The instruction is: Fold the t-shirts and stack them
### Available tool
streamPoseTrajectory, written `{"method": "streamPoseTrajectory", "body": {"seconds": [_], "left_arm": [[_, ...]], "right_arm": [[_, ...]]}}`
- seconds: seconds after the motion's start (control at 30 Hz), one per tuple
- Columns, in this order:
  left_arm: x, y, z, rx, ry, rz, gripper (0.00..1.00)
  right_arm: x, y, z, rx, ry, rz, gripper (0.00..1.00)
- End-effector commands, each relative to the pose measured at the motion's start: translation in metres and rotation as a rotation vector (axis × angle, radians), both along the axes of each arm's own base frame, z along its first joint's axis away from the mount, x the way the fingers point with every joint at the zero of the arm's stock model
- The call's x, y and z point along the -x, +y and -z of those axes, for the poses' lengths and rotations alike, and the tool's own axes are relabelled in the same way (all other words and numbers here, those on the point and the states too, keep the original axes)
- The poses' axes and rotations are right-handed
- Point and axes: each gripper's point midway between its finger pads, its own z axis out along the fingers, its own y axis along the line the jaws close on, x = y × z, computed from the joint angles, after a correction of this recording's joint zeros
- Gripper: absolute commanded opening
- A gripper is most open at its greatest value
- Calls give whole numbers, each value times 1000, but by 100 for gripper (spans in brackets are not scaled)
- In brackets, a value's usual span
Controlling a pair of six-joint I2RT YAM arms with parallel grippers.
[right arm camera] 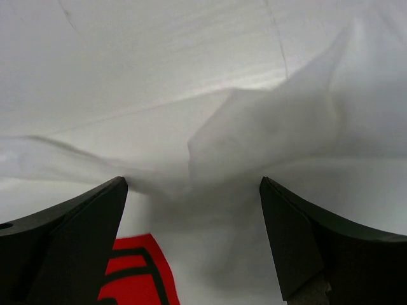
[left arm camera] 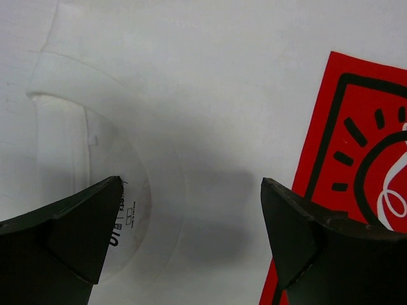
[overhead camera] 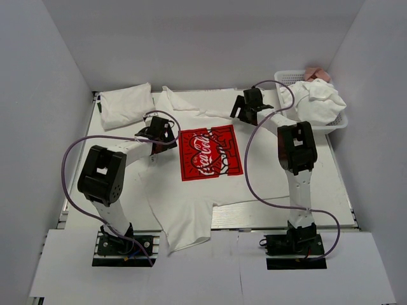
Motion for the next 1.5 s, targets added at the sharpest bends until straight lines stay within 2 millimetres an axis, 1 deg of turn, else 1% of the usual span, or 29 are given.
{"method": "streamPoseTrajectory", "body": {"seconds": [0.0,0.03,0.07,0.1,0.13,0.17,0.23,0.3,0.33,0.37,0.4,0.47,0.57,0.6,0.63,0.67,0.7,0.73,0.77,0.8,0.83,0.87,0.9,0.93,1.07,1.13,1.17,1.2,1.47], "left_arm": [[-10,3,-11,-13,-30,-11,100],[-12,9,-11,-22,-33,-27,100],[-12,11,-11,-37,-34,-24,100],[-11,12,-9,-36,-37,-24,100],[-10,12,-6,-47,-27,-15,100],[-10,13,0,-52,-14,-15,100],[-12,12,4,-54,-6,-15,100],[-15,15,12,-67,15,-16,100],[-12,16,17,-74,34,-16,100],[-14,16,17,-74,34,-16,100],[-15,17,18,-83,39,-21,100],[-16,21,21,-87,53,-30,100],[-20,21,18,-67,45,-38,100],[-25,17,13,-50,27,-30,100],[-25,17,13,-50,26,-30,100],[-28,14,11,-39,20,-24,100],[-30,11,10,-26,15,-15,100],[-30,11,10,-26,15,-15,100],[-31,8,9,-10,10,-5,100],[-34,7,10,-10,10,-5,100],[-33,7,14,-13,18,-5,100],[-41,10,8,-10,8,-16,100],[-39,13,14,-29,36,-24,100],[-48,14,8,-38,14,-35,100],[-58,28,8,-47,22,-73,100],[-75,29,6,-37,-14,-71,100],[-78,38,18,-42,7,-89,100],[-95,44,10,-35,-22,-109,100],[-138,68,33,-24,13,-97,100]], "right_arm": [[-33,-12,2,-4,-43,41,90],[-44,-12,-5,-25,-74,58,90],[-49,-18,6,-29,-63,75,90],[-63,-13,-11,-60,-115,76,90],[-73,-15,3,-74,-125,96,90],[-95,-16,-27,-103,-205,111,90],[-125,-21,-43,-142,-329,139,90],[-149,-22,-85,-174,-466,150,90],[-154,-20,-71,-171,-460,146,90],[-169,-22,-115,-180,-550,144,90],[-171,-26,-112,-166,-541,149,90],[-168,-24,-133,-159,-564,110,90],[-126,-17,-159,-114,-547,10,90],[-112,-19,-138,-96,-492,-8,90],[-98,-8,-135,-93,-465,-71,90],[-81,-7,-167,-90,-484,-92,90],[-57,-7,-125,-72,-378,-110,90],[-44,-10,-116,-60,-334,-107,90],[-28,-14,-140,-81,-342,-73,90],[4,-22,-84,-72,-209,-39,90],[14,-25,-95,-92,-224,-25,90],[46,-34,-60,-103,-145,10,90],[55,-36,-63,-108,-156,8,90],[67,-39,-50,-99,-132,12,90],[96,-49,-26,-61,-21,17,90],[111,-51,-12,-44,40,6,90],[115,-54,-5,-35,59,7,90],[121,-54,0,-31,80,2,90],[138,-53,8,-15,127,-34,90]]}}
